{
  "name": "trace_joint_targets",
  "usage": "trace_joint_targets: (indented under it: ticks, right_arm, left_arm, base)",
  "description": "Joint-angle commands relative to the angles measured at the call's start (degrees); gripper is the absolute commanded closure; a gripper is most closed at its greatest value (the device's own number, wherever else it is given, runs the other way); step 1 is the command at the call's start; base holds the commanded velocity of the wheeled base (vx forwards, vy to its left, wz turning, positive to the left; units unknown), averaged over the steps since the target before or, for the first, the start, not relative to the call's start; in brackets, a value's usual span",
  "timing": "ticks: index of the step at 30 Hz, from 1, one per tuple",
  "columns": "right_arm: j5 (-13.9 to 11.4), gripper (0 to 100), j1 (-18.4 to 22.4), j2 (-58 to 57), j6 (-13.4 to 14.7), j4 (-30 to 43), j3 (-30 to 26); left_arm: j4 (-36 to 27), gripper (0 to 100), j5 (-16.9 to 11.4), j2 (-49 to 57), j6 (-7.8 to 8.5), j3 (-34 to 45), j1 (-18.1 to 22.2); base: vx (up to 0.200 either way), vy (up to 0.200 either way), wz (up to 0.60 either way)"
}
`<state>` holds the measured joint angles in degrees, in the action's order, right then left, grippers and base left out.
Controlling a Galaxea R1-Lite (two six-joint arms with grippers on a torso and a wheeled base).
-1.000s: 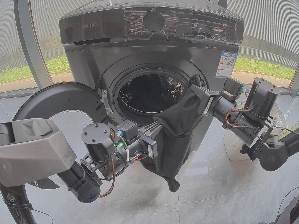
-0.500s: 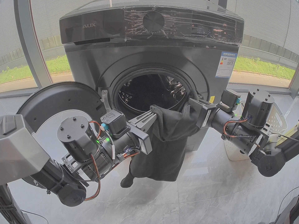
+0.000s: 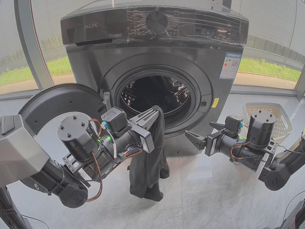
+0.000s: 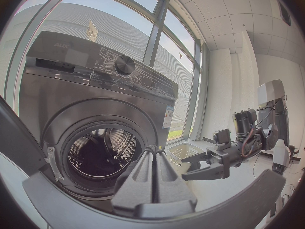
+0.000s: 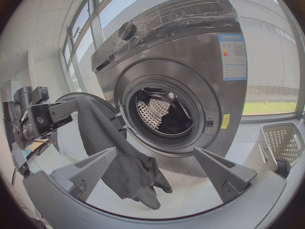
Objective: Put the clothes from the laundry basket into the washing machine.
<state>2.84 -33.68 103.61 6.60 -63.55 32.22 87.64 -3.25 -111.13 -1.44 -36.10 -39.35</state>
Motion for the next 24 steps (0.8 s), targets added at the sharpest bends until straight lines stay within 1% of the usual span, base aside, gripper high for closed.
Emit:
trace_joint_targets:
  ticks: [1,2,3,4,5,6,7,10,14,18,24]
  right_arm:
    - [-1.87,0,-2.62,-1.04,-0.53,-1.05,-1.9]
    - [-2.58,0,-3.41,-1.04,-0.88,-1.58,-2.51]
    - [-2.58,0,-3.41,-1.04,-0.88,-1.58,-2.51]
    - [-3.98,0,-5.08,-0.95,-1.67,-3.16,-3.57]
    - [-4.51,0,-5.87,-0.86,-2.02,-4.13,-3.74]
    - [-4.6,0,-6.04,-0.78,-2.11,-4.3,-3.74]
    - [-5.04,0,-7.45,-0.51,-2.11,-6.06,-3.74]
    - [-5.21,0,-8.77,-0.16,-2.11,-6.85,-2.78]
    - [-5.13,0,-8.59,1.95,-2.11,-6.94,-1.28]
    - [-4.69,0,-7.89,5.64,-2.2,-7.03,0.92]
    - [-4.25,0,-7.8,10.65,-2.29,-8.26,5.92]
  left_arm:
    - [-0.01,100,0.0,-1.72,-0.06,-1.17,0.59]
    - [-0.01,100,0.0,-1.99,0.03,-1.17,0.77]
    - [-0.01,100,0.0,-1.99,0.03,-1.17,0.77]
    - [-0.01,100,0.0,-2.43,0.03,-1.26,0.86]
    - [-0.01,100,0.0,-2.51,0.03,-1.35,0.86]
    - [-0.01,100,0.0,-2.51,0.03,-1.35,0.86]
    - [-0.01,100,0.0,-2.78,0.12,-1.26,0.77]
    - [-0.01,100,0.09,-2.86,0.21,-1.35,0.68]
    - [-0.1,100,0.09,-2.86,0.3,-1.35,0.59]
    - [-0.19,100,1.06,-2.78,0.38,-2.05,0.24]
    - [-0.27,100,1.06,-2.69,0.47,-2.14,0.15]
  base:
    - [0.0,0.0,0.0]
    - [0.0,0.0,0.0]
    - [0.0,0.0,0.0]
    - [0.0,0.0,0.0]
    - [0.0,0.0,0.0]
    - [0.0,0.0,0.0]
    - [0.0,0.0,0.0]
    - [0.0,0.0,0.0]
    - [0.0,0.0,0.0]
    - [0.0,0.0,0.0]
    - [0.0,0.0,0.0]
